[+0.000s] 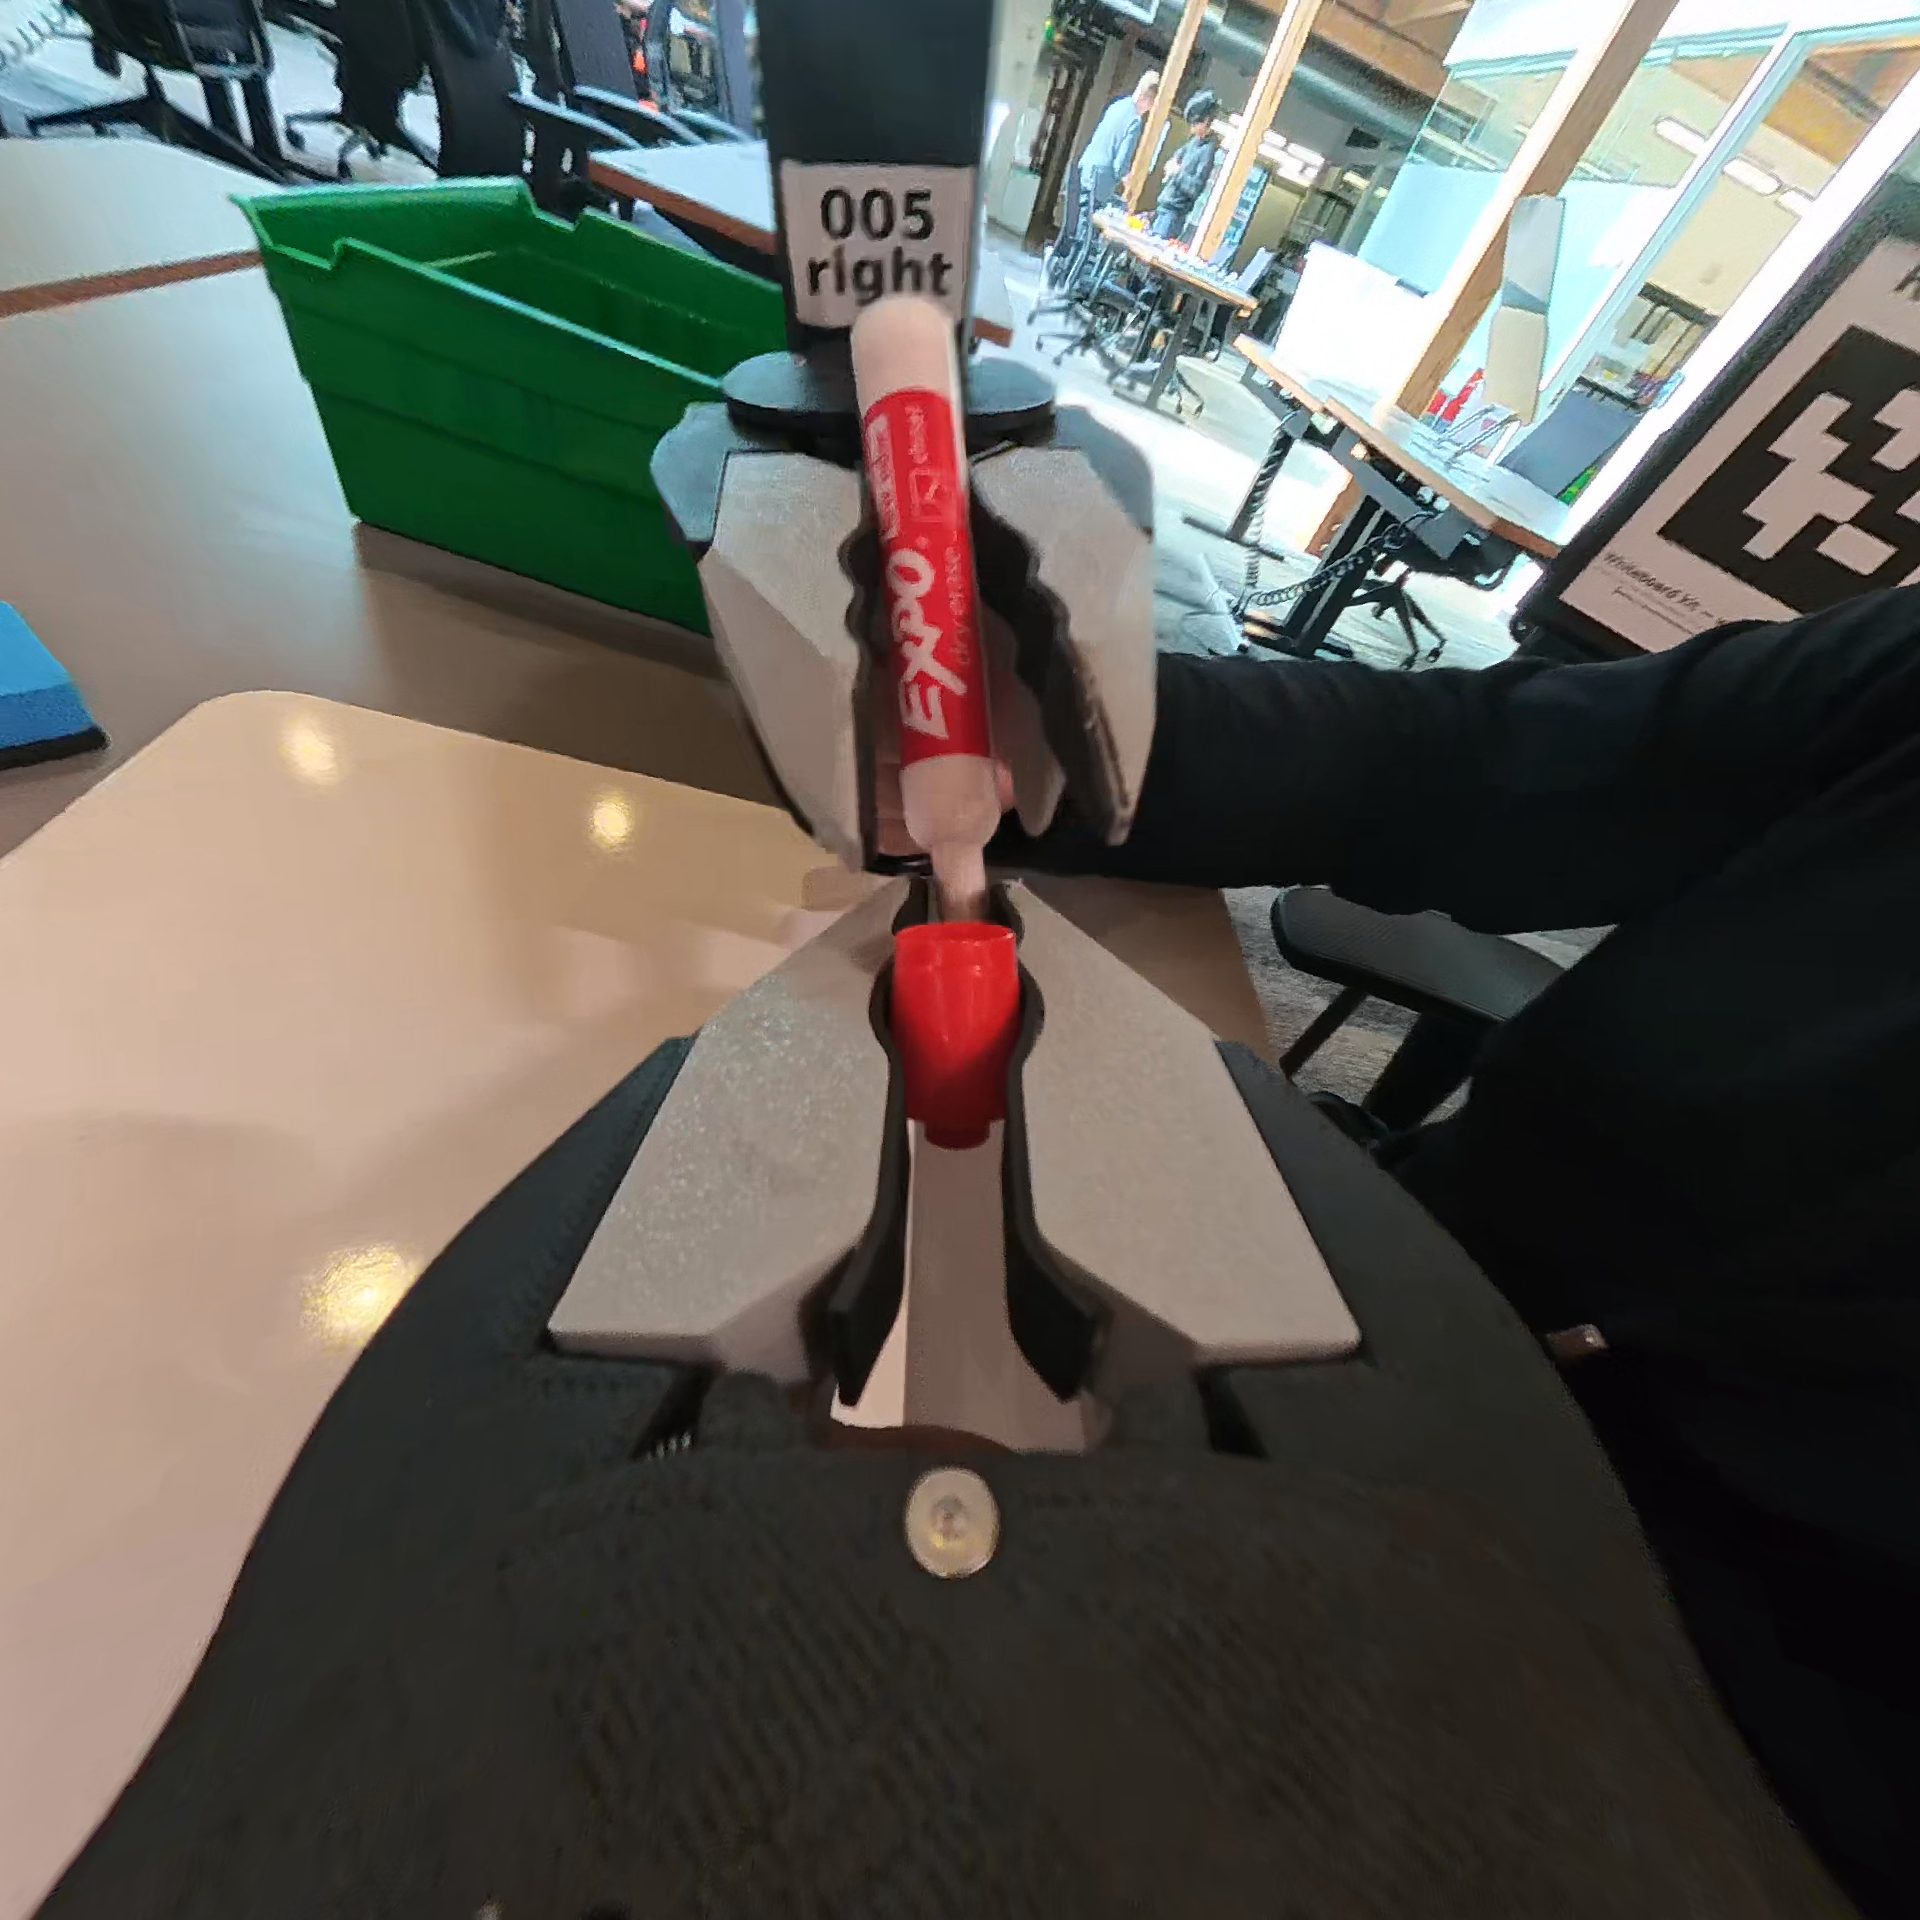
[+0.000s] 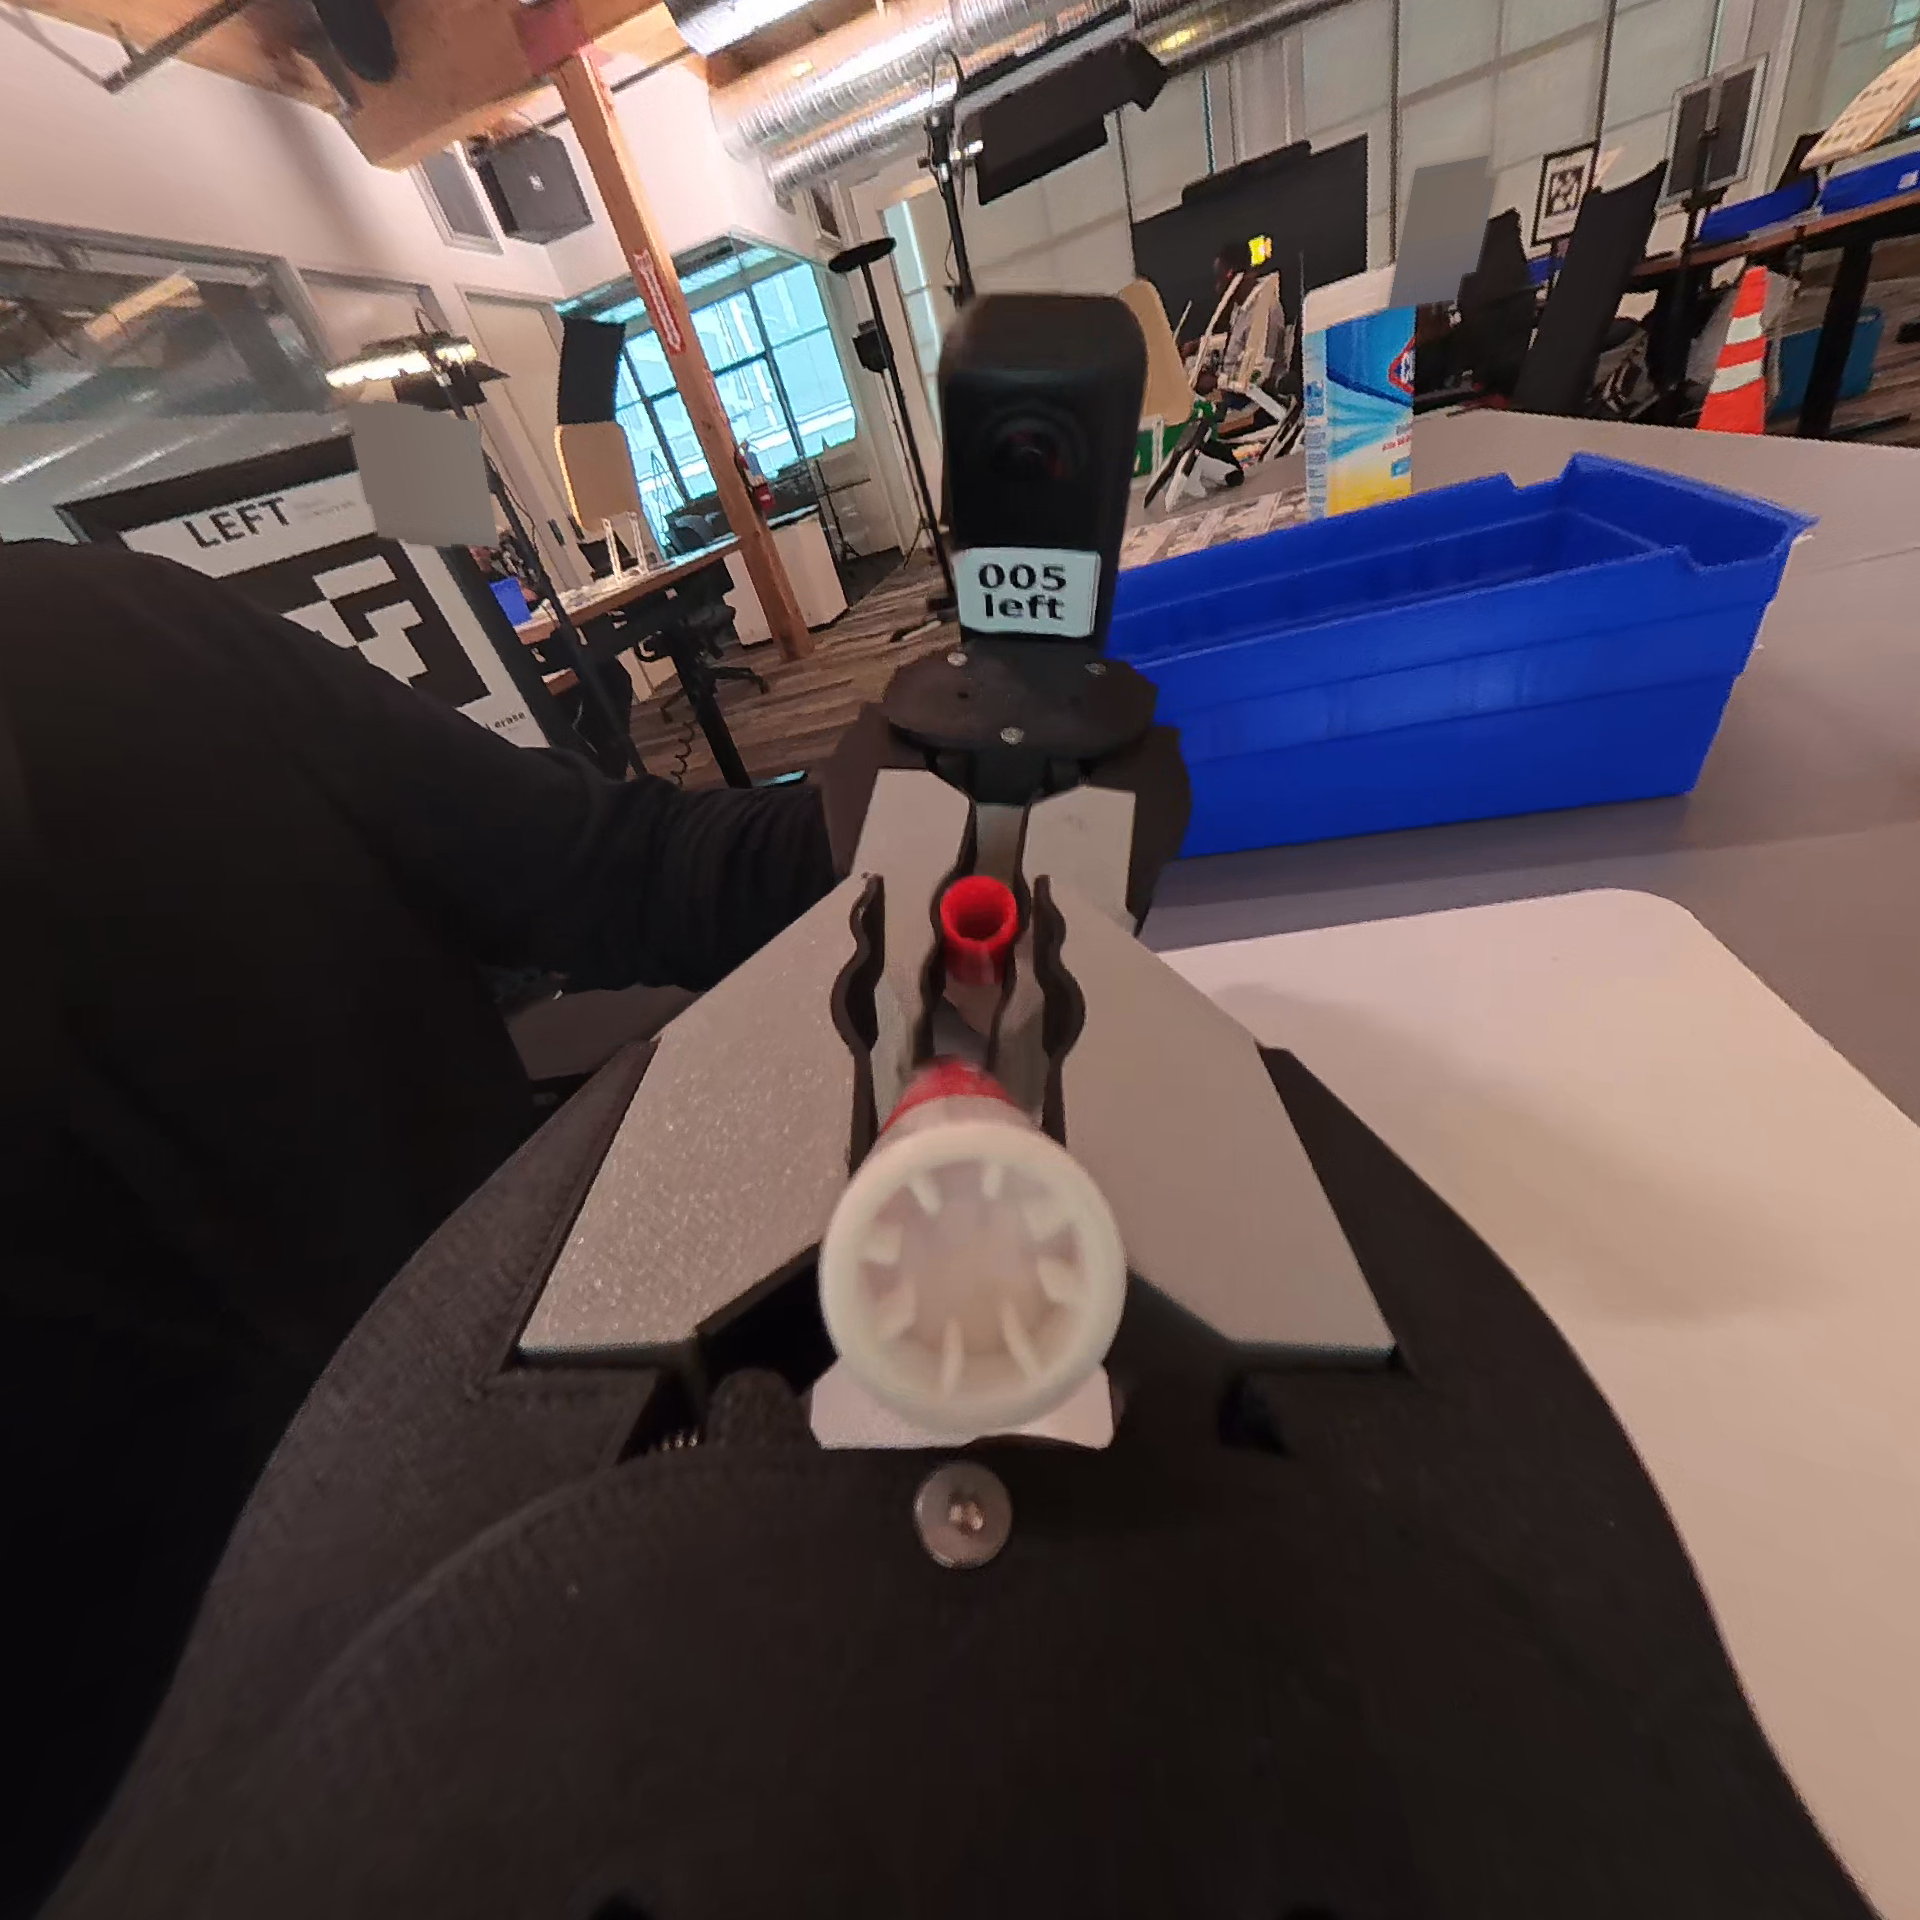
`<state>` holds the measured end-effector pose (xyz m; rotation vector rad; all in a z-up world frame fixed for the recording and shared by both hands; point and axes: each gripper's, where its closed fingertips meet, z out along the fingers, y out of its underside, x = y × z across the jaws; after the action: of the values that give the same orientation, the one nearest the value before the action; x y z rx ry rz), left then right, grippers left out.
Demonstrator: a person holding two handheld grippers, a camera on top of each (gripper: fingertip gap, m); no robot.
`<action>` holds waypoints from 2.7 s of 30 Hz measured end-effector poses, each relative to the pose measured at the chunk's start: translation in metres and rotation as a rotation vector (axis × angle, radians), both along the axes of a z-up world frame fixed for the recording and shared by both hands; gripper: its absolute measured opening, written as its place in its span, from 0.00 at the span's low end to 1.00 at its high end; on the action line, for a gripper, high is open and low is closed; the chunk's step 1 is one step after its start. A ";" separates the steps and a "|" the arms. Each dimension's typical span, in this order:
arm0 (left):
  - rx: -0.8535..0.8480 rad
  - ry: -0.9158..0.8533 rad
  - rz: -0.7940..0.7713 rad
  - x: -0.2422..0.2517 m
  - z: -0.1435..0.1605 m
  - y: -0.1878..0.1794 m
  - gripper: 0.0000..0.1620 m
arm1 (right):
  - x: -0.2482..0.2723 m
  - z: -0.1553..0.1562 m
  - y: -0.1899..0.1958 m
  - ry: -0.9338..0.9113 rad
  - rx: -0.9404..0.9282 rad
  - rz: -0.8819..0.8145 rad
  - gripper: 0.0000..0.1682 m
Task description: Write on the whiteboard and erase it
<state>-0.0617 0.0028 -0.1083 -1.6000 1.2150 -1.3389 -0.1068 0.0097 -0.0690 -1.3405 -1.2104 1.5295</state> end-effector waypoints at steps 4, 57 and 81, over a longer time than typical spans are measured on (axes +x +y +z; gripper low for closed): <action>0.030 0.030 -0.018 0.004 -0.007 -0.004 0.06 | -0.002 0.001 -0.004 -0.001 0.016 0.007 0.15; -0.059 -0.012 -0.069 0.022 -0.014 -0.016 0.06 | -0.001 0.029 -0.004 0.154 -0.014 -0.026 0.16; -0.058 -0.123 -0.041 0.010 0.014 -0.010 0.06 | -0.007 0.014 -0.011 0.058 0.012 0.011 0.17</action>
<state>-0.0512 -0.0073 -0.0946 -1.5160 1.1503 -1.4882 -0.1140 -0.0018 -0.0548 -1.2747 -1.1908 1.5554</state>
